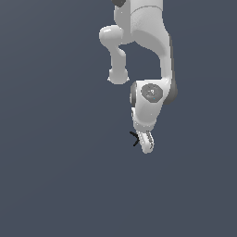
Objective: Pick up the object and move it to a goal position.
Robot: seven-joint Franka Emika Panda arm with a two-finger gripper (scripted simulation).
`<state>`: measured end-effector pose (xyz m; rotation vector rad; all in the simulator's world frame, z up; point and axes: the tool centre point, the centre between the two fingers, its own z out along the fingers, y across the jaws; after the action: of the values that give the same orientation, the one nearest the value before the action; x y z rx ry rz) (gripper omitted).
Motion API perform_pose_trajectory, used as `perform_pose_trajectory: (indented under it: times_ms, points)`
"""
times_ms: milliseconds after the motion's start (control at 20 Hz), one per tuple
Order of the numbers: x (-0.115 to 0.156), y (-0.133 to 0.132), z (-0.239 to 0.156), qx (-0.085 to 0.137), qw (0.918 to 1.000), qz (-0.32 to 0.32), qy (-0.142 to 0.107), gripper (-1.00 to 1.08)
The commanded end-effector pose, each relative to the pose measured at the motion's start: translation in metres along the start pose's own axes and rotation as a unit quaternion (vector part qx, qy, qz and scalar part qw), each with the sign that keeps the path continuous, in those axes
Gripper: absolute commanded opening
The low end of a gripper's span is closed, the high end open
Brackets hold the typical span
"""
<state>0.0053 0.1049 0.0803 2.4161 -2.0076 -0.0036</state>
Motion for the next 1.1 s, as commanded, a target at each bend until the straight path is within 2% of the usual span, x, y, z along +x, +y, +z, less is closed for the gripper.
perform_pose_trajectory:
  times_ms: [0,650,1050]
  points:
    - [-0.007,0.010,-0.020,0.001,1.0000,0.000,0.000,-1.00]
    - [-0.045,0.062,-0.126,0.001,1.0000,0.000,0.000,-1.00]
    - [-0.062,0.082,-0.171,0.001,1.0000,0.000,0.001,-1.00]
